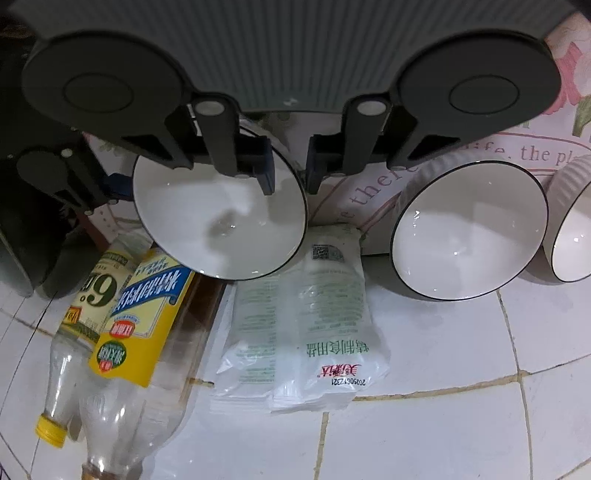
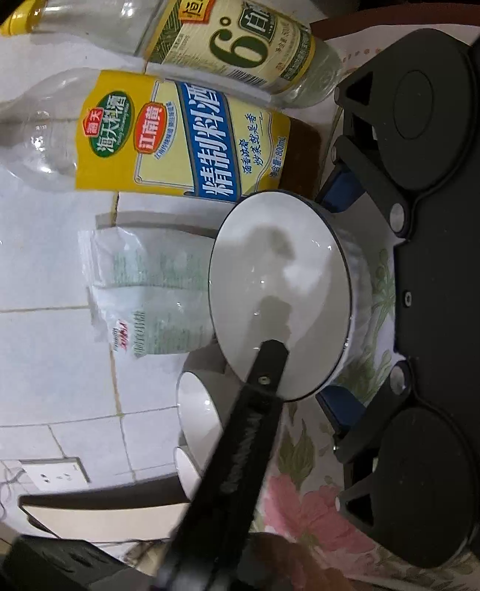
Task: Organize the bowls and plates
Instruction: 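Close both grippers on the white bowl's rim, then lift the bowl, set it on the tablecloth beside the plate stack, open grippers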
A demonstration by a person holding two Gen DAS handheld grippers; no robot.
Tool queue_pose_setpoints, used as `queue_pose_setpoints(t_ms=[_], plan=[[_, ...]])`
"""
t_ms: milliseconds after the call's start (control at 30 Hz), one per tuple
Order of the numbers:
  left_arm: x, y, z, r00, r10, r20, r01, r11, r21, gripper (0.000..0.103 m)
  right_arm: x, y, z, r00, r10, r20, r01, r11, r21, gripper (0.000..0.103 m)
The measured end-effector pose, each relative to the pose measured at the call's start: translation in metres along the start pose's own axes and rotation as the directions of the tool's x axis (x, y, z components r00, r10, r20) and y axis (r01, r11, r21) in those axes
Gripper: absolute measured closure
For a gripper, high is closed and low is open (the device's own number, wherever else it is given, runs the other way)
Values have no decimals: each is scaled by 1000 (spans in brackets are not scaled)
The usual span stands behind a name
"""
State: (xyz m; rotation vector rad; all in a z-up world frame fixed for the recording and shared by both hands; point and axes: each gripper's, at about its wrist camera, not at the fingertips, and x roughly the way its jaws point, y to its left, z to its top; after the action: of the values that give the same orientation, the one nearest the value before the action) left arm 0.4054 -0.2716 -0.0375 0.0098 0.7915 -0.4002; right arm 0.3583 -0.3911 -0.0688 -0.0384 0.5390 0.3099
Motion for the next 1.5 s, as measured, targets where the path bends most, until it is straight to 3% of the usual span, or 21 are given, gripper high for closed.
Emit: queue_pose_setpoints(t_ms=[367,700,867,1067,1500], plan=[[-33,-14,-13,999,17,-44,-14,998,64,88,-28,21,-8,999,7,-52,-3,997,74,3],[-97,-40,-34,998,8,-60,0,991,135,87,-96,53,-12,997,-25,-80,33,993,111,3],[-130,-55,-51,998,30,-54,-20,983,182,88,-131,78,-14,995,-57,-77,63,994,89,3],[-164,-64,-70,999,8,-53,3,981,196,87,-165,98,-21,993,-86,-78,91,993,73,3],[-187,-72,-115,996,-18,-91,37,977,208,87,-197,120,-62,993,-92,-75,97,993,70,3]])
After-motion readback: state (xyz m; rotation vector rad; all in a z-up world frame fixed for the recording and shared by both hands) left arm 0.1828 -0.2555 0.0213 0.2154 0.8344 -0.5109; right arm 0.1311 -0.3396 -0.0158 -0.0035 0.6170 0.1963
